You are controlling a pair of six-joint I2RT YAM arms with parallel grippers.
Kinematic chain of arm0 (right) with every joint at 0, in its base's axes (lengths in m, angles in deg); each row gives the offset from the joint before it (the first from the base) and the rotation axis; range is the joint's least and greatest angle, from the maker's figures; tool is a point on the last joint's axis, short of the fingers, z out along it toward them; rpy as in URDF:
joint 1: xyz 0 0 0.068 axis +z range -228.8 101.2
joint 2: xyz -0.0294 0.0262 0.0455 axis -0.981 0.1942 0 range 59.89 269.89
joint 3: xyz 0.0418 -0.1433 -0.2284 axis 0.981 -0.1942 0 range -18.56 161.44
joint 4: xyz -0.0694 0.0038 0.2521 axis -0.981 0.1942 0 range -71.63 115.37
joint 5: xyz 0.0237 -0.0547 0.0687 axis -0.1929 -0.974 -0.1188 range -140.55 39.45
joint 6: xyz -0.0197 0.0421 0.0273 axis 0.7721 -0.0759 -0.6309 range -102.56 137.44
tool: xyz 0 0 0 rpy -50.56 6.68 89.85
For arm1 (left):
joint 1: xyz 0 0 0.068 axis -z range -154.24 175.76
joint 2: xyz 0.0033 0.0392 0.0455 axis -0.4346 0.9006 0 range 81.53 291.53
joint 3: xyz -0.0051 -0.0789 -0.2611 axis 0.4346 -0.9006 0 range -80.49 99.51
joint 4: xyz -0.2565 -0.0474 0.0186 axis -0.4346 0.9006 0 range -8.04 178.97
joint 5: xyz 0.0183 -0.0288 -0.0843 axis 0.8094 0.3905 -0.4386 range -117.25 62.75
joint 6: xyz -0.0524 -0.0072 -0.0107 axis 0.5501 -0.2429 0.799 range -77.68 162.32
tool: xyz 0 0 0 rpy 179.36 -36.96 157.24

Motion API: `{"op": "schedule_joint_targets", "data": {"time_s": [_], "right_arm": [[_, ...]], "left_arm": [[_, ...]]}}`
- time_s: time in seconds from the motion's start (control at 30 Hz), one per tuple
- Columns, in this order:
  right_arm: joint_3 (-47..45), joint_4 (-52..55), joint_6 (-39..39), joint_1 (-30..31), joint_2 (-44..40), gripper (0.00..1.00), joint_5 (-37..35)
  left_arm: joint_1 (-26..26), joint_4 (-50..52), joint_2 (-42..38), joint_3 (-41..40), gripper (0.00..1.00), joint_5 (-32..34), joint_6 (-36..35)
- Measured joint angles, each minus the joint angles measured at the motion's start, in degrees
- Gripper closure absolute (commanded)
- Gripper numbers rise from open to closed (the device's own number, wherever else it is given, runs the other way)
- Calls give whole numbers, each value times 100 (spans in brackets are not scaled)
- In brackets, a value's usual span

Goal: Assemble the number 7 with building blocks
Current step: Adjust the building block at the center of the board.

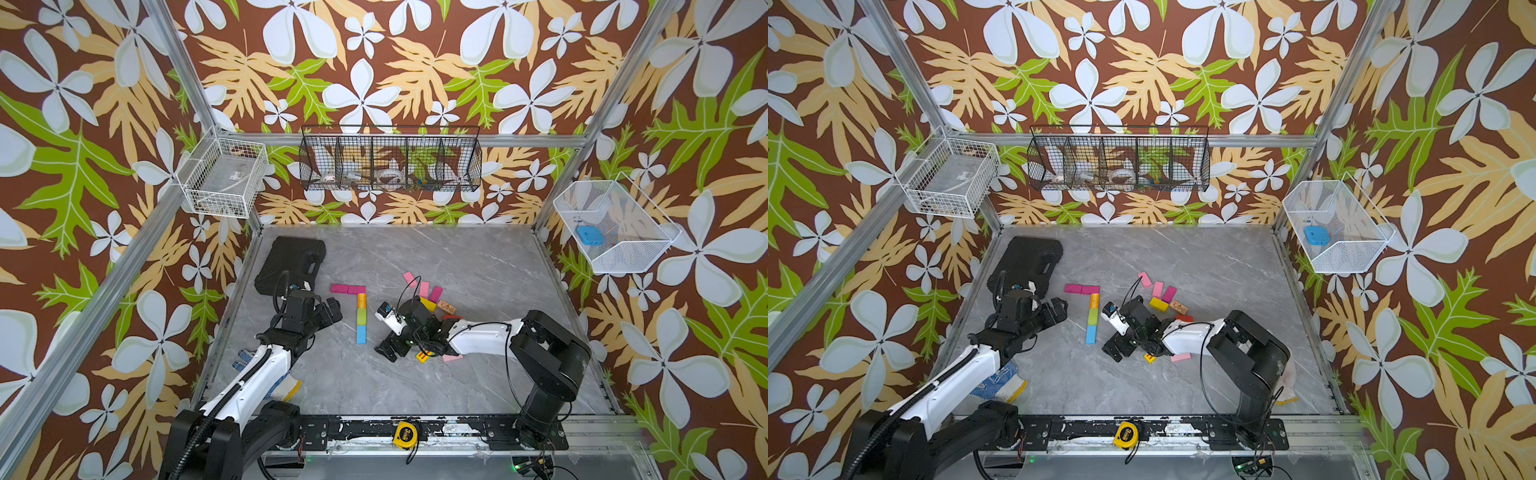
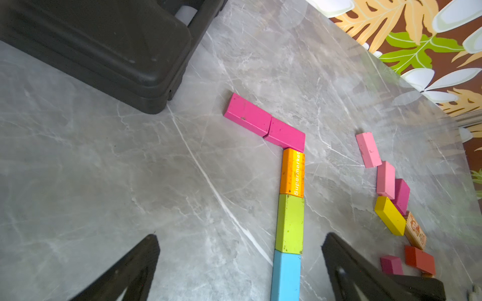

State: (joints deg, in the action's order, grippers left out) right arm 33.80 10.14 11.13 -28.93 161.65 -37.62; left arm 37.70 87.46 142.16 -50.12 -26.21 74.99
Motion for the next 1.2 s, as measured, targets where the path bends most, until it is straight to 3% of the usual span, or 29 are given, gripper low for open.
{"op": "schedule_joint_targets", "data": {"time_s": [0.1,0.37,0.57,0.73,1.2], "right_arm": [[470,243,28,-11,122,1,-166],[1320,767,-70,-262,487,3,-280],[1449,874,-212,-645,511,3,-306],[1322,911,-199,-798,389,4,-278],[1054,863,-153,-1097,129,4,-282]], "left_arm": [[0,-70,164,160,3,2,-2],[-28,-542,1403,938,22,-157,-55],[-94,-671,2562,1797,57,-260,-203],[-140,-505,3338,2518,74,39,-378],[-424,122,4406,3418,84,385,-927]]}}
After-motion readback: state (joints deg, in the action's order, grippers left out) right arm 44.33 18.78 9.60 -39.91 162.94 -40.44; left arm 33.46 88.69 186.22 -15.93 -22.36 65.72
